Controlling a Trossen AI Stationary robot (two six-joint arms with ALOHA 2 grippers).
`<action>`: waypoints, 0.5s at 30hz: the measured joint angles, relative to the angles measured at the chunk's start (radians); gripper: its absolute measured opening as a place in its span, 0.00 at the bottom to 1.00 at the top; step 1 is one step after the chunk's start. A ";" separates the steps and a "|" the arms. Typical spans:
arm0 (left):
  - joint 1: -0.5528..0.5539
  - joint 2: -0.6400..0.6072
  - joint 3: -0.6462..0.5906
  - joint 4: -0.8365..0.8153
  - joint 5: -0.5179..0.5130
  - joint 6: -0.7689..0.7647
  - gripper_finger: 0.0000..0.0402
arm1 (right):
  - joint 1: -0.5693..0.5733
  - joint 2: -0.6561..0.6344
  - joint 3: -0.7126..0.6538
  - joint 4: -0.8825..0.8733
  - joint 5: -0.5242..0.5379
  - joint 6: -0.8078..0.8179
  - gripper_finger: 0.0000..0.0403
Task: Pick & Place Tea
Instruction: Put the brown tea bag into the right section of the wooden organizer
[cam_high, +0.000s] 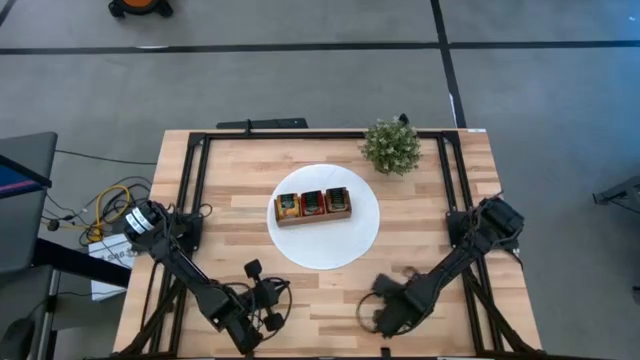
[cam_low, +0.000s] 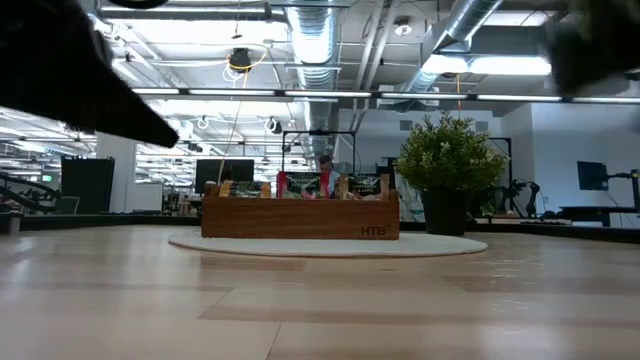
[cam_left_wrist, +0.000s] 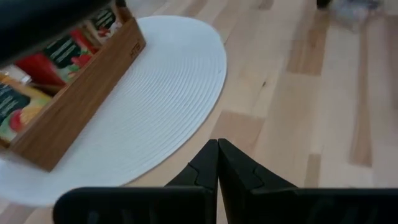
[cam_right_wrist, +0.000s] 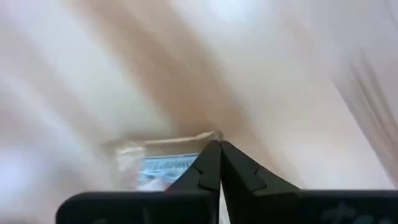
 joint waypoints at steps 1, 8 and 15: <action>0.005 0.000 0.000 0.026 0.000 0.019 0.00 | -0.006 -0.001 0.022 0.060 0.065 -0.053 0.00; 0.058 0.001 0.000 0.261 0.108 0.203 0.00 | -0.007 -0.002 0.106 0.286 0.335 -0.355 0.00; 0.127 0.108 0.000 0.666 0.352 0.479 0.00 | 0.092 -0.002 0.041 0.259 0.368 -0.034 0.11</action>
